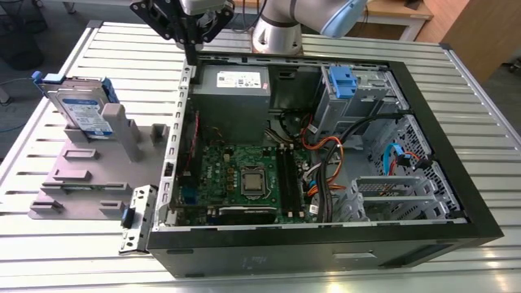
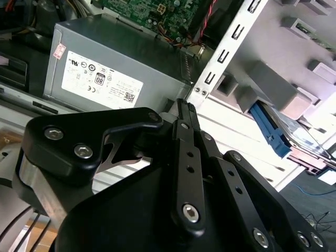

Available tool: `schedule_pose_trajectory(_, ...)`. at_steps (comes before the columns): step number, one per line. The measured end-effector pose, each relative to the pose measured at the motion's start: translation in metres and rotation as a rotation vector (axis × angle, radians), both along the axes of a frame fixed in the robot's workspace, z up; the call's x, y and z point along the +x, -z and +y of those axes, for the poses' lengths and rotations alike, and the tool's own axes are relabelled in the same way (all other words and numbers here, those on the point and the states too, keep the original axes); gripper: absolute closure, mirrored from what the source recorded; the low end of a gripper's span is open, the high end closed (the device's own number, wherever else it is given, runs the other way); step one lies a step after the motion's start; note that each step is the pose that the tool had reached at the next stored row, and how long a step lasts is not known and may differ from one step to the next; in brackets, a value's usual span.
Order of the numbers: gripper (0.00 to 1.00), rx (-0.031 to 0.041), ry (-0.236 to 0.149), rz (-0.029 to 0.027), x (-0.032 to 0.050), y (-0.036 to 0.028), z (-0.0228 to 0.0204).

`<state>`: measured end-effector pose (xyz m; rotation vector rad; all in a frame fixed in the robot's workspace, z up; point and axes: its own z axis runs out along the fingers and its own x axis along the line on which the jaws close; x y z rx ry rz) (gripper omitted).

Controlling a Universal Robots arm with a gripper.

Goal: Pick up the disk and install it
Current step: 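Reach for the disk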

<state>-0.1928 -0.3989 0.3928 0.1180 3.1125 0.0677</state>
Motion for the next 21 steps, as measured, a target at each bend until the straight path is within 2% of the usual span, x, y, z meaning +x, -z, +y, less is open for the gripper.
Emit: schedule_pose_trajectory(21,0.89,0.0,0.0,0.0,-0.0085,0.0,0.0)
